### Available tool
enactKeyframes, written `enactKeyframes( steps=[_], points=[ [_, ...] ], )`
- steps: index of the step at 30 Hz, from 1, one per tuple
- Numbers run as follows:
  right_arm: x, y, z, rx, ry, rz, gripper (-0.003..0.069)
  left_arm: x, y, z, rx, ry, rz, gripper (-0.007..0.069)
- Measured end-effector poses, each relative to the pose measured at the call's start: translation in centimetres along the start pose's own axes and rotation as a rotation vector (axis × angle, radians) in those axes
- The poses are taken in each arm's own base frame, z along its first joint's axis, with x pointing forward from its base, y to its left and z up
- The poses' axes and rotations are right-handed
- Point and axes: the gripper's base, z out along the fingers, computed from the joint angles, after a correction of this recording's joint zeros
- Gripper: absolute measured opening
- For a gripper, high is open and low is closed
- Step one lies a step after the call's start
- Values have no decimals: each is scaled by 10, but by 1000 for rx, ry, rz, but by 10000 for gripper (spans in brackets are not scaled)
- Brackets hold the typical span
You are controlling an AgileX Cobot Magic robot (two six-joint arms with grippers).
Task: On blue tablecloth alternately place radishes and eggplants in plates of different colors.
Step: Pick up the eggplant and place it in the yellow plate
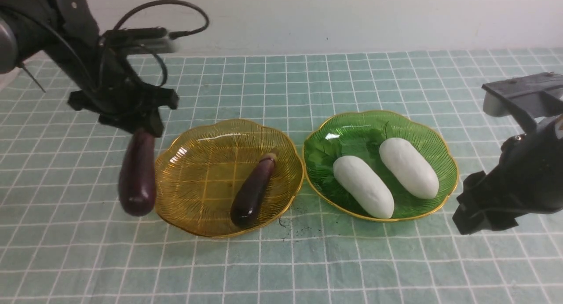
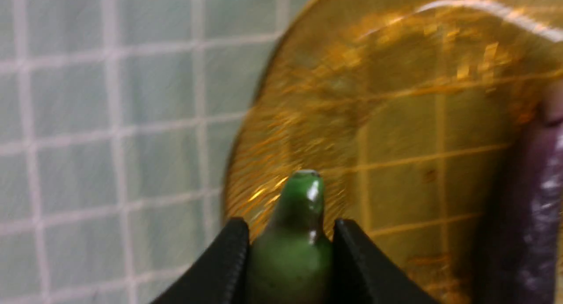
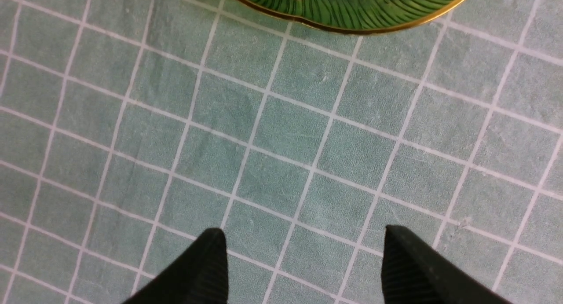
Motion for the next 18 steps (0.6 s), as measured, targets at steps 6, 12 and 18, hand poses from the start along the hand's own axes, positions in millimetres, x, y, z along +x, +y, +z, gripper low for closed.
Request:
enactKeyframes(
  steps=[6, 12, 18],
  points=[
    [0, 0, 0, 0, 0, 0, 430, -12, -44, 31, 27, -118, 183, 213],
    [-1, 0, 0, 1, -12, -1, 430, -9, -61, 65, 23, -99, 251, 213],
    [-2, 0, 0, 1, -20, -2, 430, -6, -63, 75, 26, -69, 229, 262]
  ],
)
